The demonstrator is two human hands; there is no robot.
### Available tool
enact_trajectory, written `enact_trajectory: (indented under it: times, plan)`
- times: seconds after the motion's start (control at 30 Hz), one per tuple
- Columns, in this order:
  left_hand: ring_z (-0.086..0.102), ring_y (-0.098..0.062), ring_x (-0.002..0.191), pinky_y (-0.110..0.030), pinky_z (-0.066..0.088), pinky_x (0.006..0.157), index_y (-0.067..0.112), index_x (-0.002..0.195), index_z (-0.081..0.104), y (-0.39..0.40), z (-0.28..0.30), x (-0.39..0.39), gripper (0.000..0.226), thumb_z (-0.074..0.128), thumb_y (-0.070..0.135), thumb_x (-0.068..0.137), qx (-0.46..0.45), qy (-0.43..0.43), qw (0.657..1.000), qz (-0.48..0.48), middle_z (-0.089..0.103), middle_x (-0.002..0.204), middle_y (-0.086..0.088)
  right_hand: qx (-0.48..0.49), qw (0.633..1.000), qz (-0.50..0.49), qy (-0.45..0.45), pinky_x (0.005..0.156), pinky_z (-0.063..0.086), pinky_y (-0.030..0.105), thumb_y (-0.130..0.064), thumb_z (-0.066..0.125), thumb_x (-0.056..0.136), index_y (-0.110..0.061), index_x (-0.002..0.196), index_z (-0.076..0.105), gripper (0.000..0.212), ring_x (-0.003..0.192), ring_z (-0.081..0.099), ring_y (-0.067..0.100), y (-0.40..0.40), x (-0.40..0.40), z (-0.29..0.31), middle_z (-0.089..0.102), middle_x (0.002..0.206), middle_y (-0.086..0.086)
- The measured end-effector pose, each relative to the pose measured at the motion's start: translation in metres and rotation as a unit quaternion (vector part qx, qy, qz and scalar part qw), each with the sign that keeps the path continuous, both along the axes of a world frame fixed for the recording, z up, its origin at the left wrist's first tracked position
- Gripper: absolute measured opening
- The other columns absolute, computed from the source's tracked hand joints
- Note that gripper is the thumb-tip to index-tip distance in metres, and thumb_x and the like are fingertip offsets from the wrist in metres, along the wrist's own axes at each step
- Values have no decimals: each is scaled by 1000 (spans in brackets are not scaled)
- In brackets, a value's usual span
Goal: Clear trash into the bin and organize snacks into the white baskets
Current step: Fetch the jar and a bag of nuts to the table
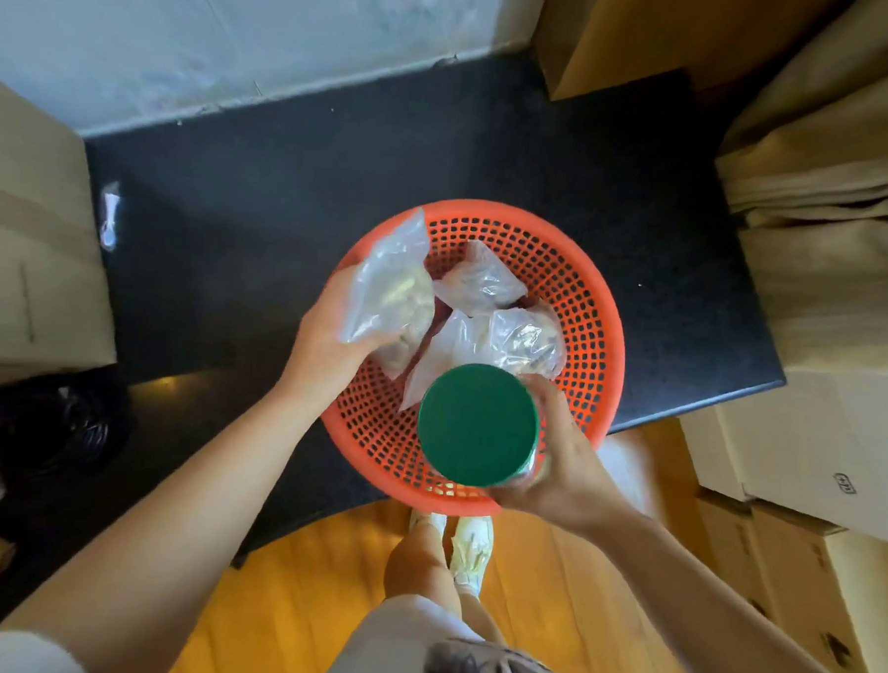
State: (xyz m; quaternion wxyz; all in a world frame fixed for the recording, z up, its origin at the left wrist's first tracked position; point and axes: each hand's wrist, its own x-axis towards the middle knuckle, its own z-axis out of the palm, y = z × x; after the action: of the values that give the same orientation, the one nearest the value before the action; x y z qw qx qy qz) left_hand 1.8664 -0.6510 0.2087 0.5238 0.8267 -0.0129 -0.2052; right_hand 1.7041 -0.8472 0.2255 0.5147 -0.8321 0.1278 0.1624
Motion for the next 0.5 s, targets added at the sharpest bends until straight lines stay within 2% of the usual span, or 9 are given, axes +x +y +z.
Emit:
enact_trajectory:
  times: [0.07,0.1,0.23,0.27,0.33,0.37,0.4,0.43,0.5]
  plan:
    - [61,13,91,2,44,65,45,106,58,4,22,-10,61,80,14,58,-82,41,994,64,66,95,27,65,995,-81,-8,86,41,9,-20,83,49,-41,121,31,91,113,48,-8,-2,-4,17,46,116,-33]
    - [62,12,91,-2,47,67,43,105,58,5,33,-15,60,80,17,56,-123,51,988,82,67,95,27,102,987,-123,-13,85,42,9,-19,84,48,-40,121,34,91,112,50,-7,-3,-7,27,49,115,-33]
    - [65,-16,101,-33,54,85,19,110,61,-4,63,-29,61,85,33,56,-313,129,940,44,70,102,2,214,933,-284,-53,88,52,29,-30,82,45,-38,121,40,88,114,58,11,-8,-28,63,57,123,-7]
    - [66,-18,98,-36,54,83,16,109,61,-10,70,-32,60,84,38,58,-345,164,924,24,69,99,-1,235,917,-317,-65,85,55,31,-30,81,45,-37,120,41,86,111,60,14,-10,-35,70,58,123,0]
    - [68,-16,91,-36,54,77,18,104,66,-26,82,-43,38,72,39,73,-384,227,895,-20,72,93,0,250,891,-371,-82,78,56,29,-30,79,45,-34,120,41,84,106,63,16,-14,-52,83,59,121,4]
    - [68,-15,95,-34,55,79,20,105,68,-34,86,-50,27,62,33,82,-408,267,872,-37,73,98,1,248,880,-395,-90,76,56,29,-29,78,46,-30,123,40,86,106,64,16,-15,-61,87,60,121,5]
    - [66,-15,103,-32,54,85,20,109,69,-42,91,-57,28,53,28,87,-423,310,851,-42,72,107,1,247,869,-418,-97,75,56,28,-27,78,48,-25,126,38,88,105,64,18,-16,-73,92,60,121,6]
    - [62,-18,113,-34,50,93,19,115,66,-50,97,-65,34,52,27,86,-422,349,836,-46,68,117,-2,245,856,-443,-105,74,56,28,-22,78,50,-22,128,36,88,105,64,19,-16,-85,96,60,121,7]
    - [49,-29,128,-48,36,108,16,130,55,-68,108,-82,62,69,35,72,-402,383,830,-61,55,136,-10,235,834,-485,-118,72,55,27,-22,76,53,-23,127,38,83,103,65,17,-17,-113,103,61,120,5]
